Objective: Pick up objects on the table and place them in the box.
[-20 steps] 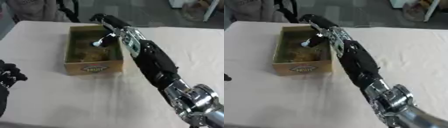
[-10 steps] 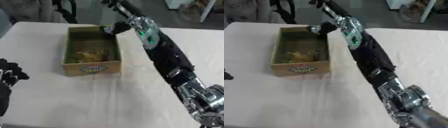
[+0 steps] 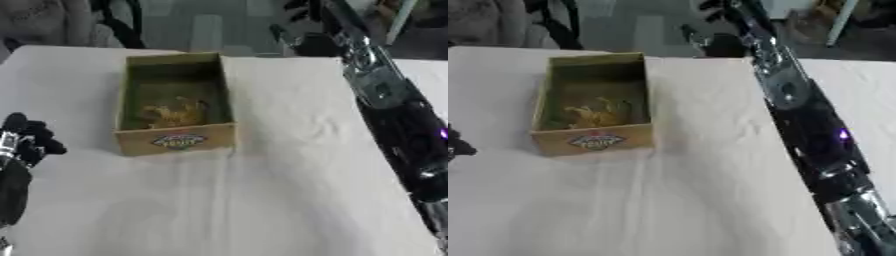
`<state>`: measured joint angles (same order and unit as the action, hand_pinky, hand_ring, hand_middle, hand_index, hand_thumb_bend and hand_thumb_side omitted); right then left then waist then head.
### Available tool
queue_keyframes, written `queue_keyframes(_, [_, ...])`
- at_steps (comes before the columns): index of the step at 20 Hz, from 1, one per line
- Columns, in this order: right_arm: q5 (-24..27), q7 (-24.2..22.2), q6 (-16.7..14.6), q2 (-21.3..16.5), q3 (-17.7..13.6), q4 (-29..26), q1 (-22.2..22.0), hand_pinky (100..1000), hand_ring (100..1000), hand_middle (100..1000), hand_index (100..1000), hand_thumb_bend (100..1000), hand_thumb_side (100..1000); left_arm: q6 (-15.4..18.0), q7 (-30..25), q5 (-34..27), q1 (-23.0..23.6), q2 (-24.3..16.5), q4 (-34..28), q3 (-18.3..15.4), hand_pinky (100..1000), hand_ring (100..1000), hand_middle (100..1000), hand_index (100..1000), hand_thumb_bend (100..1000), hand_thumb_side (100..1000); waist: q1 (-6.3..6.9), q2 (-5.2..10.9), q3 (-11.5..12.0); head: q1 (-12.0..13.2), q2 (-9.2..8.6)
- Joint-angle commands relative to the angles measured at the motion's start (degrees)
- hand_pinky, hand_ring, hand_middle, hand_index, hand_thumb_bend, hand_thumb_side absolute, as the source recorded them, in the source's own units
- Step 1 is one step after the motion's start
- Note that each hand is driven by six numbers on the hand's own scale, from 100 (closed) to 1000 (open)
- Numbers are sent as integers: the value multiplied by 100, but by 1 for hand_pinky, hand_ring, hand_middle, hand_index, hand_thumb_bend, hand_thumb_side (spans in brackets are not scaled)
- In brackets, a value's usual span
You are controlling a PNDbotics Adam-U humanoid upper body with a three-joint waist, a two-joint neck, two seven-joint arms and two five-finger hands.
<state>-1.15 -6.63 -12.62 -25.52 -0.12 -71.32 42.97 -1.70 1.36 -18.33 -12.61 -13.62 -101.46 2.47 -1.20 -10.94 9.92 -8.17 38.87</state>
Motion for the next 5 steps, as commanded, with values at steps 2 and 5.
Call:
queue_keyframes(2, [706, 213, 110, -264, -254, -561, -342, 684, 776, 782, 863, 270, 191, 17, 44, 19, -37, -126, -68, -82, 557, 501, 496, 600, 262, 588, 19, 53, -65, 62, -72])
queue_keyframes(5, [1060, 365, 145, -275, -367, -797, -672, 672, 765, 767, 853, 245, 208, 21, 52, 24, -34, -130, -66, -91, 557, 501, 496, 600, 261, 589, 25, 30, -152, 71, -70])
